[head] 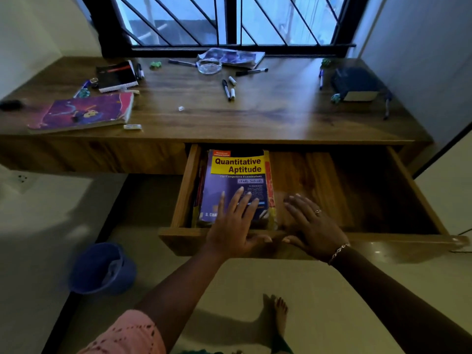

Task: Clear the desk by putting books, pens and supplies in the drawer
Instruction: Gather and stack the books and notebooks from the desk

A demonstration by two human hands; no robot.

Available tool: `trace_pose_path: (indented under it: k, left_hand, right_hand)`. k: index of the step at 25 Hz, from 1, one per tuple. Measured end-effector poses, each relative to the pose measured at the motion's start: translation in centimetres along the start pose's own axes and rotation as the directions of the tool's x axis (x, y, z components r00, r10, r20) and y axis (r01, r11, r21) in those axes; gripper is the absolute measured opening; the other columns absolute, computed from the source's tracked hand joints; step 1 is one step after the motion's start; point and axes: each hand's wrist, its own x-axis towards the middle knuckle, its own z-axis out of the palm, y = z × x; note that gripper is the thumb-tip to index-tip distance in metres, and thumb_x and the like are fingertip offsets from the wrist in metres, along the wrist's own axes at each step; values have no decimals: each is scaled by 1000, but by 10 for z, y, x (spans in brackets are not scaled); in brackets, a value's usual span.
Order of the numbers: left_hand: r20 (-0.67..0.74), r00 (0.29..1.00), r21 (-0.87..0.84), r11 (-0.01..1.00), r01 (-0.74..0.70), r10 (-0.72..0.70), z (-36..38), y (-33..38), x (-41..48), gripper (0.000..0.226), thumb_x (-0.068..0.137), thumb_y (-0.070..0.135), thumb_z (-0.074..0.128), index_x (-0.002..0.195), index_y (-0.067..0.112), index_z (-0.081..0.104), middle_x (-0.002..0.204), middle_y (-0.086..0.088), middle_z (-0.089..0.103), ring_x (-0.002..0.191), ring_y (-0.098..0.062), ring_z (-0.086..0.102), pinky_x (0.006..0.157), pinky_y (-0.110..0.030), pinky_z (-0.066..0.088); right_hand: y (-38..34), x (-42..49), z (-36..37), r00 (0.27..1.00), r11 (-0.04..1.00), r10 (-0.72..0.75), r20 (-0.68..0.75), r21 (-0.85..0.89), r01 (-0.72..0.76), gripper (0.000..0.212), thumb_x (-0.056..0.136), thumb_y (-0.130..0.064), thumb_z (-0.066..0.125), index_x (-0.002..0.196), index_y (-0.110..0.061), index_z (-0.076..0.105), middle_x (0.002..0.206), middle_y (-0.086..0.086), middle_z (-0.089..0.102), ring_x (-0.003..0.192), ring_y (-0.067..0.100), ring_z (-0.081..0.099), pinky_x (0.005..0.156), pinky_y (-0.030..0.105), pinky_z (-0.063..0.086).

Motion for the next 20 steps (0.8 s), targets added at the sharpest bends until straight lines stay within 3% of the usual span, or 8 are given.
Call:
trace_pose_path:
  k: [6,11,14,17,20]
  left_hand:
    - [1,1000,49,999,-11,11,-6,-18,47,94,81,79,11,143,10,28,148,-12,37,140,-31,29,105,-65,29]
    - [-31,1000,66,998,1,1,-7,-35,89,101,79,82,14,149,10,14,157,-15,11,144,-29,5,108,-60,9]
    - [-16,1000,43,999,3,-2,-8,-46,113,104,76,85,10,149,12,-5,156,-11,-15,144,-28,-12,110,-58,1]
    - [-13,1000,-19,1000,18,-19,-13,-52,137,107,71,86,14,141,19,-31,150,-6,-36,137,-21,-35,113,-53,-16]
    - [33,997,-109,992,70,-67,-25,-52,160,109,77,76,39,143,19,-27,152,-5,-32,139,-21,-32,114,-53,-15]
  right_hand:
    - [21,48,-3,999,996,-41,-31,-76,38,87,78,-69,31,138,-5,28,141,18,44,134,27,28,102,45,43]
    - [41,89,-10,999,998,-22,-42,-58,19,95,82,-74,17,148,-7,2,149,18,27,142,25,7,114,36,10]
    - [51,111,-14,998,999,-23,-56,-35,21,98,80,-77,16,146,-7,-6,151,17,20,144,22,-13,115,35,3]
    - [62,133,-18,999,1000,-31,-32,-4,31,101,79,-78,17,147,-5,4,151,19,22,145,23,-9,115,36,3]
    - [73,156,-20,1000,1000,19,5,-7,-19,105,76,-81,16,142,0,23,147,21,31,140,29,14,113,38,4]
